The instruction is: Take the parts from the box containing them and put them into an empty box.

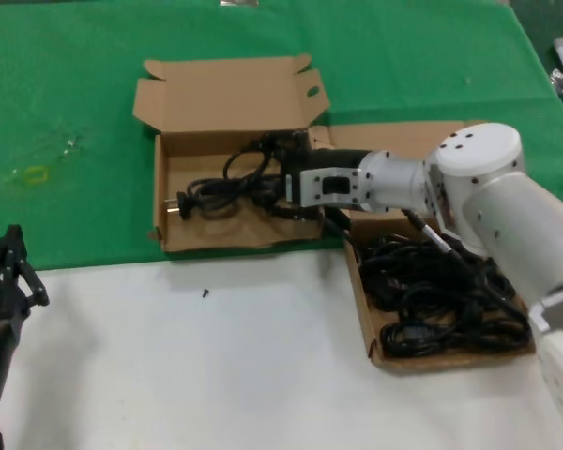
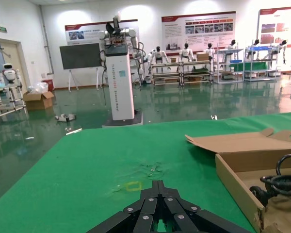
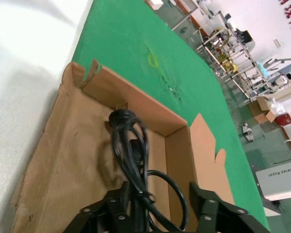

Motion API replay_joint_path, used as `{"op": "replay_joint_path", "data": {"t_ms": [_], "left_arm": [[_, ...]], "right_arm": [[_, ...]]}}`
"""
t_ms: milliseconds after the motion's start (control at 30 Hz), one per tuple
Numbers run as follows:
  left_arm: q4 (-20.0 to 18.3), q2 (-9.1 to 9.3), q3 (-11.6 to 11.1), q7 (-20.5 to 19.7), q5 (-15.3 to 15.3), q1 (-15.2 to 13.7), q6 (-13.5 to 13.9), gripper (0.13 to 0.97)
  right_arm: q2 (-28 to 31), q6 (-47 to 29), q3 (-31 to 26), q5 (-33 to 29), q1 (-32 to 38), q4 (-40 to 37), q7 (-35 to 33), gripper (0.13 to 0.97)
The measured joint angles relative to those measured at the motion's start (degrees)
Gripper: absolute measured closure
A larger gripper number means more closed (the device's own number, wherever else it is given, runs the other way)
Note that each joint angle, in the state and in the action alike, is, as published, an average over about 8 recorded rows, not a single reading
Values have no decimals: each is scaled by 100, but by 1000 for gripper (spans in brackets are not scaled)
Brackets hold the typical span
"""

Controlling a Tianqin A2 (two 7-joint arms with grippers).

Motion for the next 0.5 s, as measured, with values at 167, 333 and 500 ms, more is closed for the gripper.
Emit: {"op": "replay_joint_path", "data": {"t_ms": [167,333,500], "left_arm": [[0,0,0,0,0,0,0,954],[0,0,0,0,0,0,0,954],[0,0,0,0,0,0,0,954]], "right_arm": [[341,-61,-308,-317,-490,1265,1010,638],[742,-95,-553,-610,-955,2524,1974,548],[1130,-121,-678,-812,-1312,3563,2724,416]]}}
